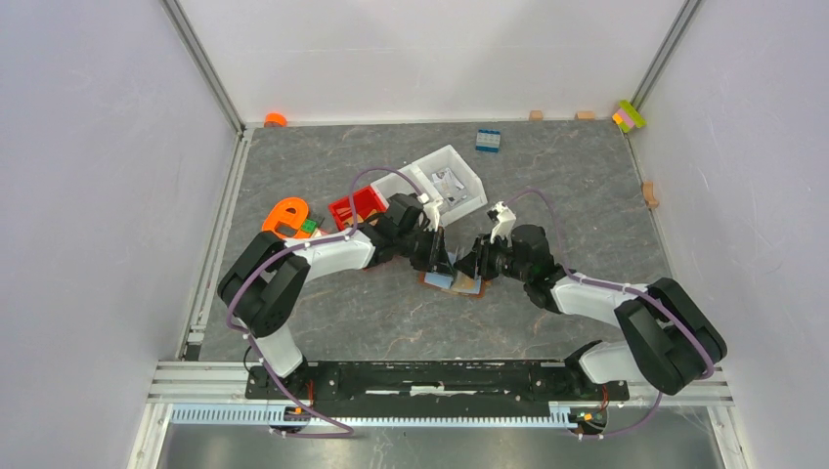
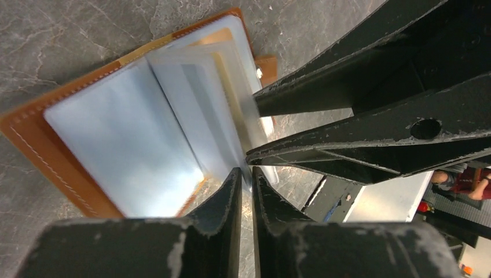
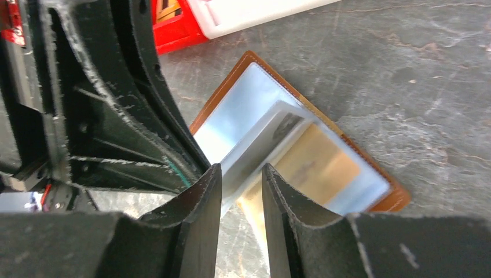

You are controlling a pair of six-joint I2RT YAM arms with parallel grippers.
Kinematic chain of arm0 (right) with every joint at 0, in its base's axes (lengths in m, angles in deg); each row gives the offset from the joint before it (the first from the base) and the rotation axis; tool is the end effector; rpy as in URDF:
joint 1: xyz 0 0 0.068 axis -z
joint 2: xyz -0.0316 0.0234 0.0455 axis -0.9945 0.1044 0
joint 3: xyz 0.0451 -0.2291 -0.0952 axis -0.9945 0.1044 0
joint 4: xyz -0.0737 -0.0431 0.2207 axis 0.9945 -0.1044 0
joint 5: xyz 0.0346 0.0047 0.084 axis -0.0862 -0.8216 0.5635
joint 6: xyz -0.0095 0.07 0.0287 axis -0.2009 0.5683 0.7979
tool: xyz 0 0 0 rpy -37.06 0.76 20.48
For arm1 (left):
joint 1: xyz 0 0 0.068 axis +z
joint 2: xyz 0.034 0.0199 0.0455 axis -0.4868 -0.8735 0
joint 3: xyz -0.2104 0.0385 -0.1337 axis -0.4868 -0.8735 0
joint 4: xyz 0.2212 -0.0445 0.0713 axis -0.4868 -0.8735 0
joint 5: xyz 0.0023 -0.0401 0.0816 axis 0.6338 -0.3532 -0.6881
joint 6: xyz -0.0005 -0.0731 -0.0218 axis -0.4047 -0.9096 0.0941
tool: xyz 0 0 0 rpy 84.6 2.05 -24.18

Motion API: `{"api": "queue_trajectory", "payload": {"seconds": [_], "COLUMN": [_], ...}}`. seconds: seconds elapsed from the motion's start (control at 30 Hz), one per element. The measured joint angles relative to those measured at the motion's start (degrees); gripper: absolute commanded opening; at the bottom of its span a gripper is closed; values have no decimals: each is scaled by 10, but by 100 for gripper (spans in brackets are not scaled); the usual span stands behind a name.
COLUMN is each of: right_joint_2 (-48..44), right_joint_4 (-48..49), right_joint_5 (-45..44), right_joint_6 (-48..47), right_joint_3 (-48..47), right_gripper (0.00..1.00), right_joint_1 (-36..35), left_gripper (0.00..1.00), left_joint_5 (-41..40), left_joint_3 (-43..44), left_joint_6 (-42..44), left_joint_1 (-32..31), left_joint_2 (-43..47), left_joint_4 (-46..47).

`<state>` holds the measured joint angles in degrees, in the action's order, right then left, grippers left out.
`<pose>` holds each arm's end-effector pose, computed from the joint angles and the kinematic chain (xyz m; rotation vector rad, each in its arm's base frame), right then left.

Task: Take the credit cards out of the card holder
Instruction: Remove the credit card from the card holder.

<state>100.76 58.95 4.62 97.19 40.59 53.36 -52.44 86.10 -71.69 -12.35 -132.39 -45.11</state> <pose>0.2177 0.1542 0.1491 -0.2550 2.1434 0.9825 0.2407 -0.2560 0.1555 0.5374 2.5060 -1.1743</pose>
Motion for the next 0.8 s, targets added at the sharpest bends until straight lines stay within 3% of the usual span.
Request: {"api": "queue_trajectory", "payload": {"seconds": [0.17, 0.4, 0.57, 0.8], "right_joint_2": [11, 14, 2, -12], "right_joint_4": [17, -2, -41, -89], "right_joint_5": [26, 17, -20, -70], "right_joint_6": [11, 11, 4, -7], "right_joint_3": [1, -2, -7, -7], "right_gripper": [29, 28, 46, 44], "right_joint_1": [0, 0, -2, -2], "left_gripper": [10, 11, 10, 11], "left_joint_5": [5, 1, -10, -18], "left_joint_3": [0, 0, 3, 6], "left_joint_6": [-1, -1, -1, -1], "left_joint_1": [0, 0, 2, 9], "left_joint_2": [-2, -7, -7, -7], "left_joint_4": [3, 4, -5, -19]}}
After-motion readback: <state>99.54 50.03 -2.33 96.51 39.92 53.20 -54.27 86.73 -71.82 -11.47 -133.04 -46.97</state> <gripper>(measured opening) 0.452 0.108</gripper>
